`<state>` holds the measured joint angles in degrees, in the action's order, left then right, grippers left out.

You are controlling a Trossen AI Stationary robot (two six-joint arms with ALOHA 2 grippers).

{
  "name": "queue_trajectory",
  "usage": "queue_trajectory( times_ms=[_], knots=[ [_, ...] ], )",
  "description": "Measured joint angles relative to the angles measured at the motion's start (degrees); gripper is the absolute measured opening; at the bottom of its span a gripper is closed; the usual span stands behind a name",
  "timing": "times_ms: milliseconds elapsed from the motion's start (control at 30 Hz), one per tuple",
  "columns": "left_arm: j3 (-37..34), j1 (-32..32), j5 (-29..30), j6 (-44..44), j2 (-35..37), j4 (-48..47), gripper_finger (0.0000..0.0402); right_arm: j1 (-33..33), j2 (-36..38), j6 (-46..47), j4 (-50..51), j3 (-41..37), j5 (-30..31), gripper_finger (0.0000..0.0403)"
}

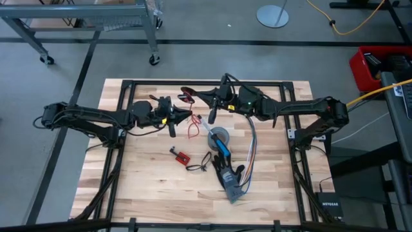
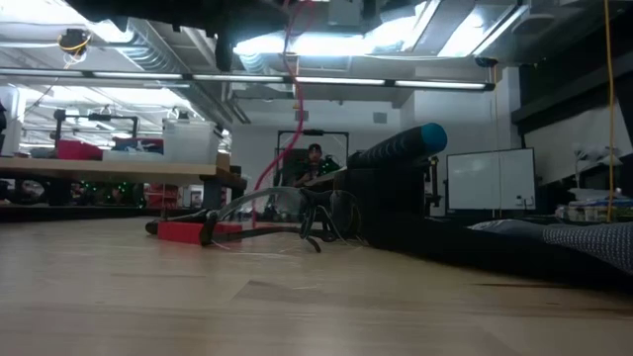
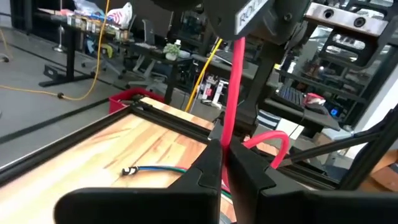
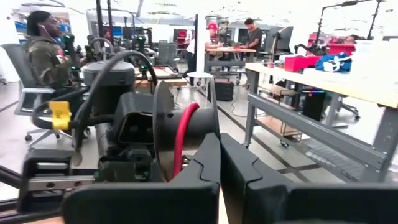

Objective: Coil cords
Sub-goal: Coil the red wire around the spool

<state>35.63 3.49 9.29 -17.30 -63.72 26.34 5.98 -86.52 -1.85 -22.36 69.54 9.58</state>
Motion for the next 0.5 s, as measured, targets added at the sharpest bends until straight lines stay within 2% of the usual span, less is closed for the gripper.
queue_trajectory(
  times_ms=[200, 500],
  knots=[
    [-0.31, -0.06, -0.14, 4.28, -0.33, -1.99, 0.0039, 0.11, 0.52, 0.02, -2.53, 0.13, -0.14, 0.0],
    [-0.28, -0.11, 0.03, 5.99, -0.19, -1.26, 0.012, 0.09, 0.37, -0.13, -5.42, 0.17, -1.63, 0.0]
  ],
)
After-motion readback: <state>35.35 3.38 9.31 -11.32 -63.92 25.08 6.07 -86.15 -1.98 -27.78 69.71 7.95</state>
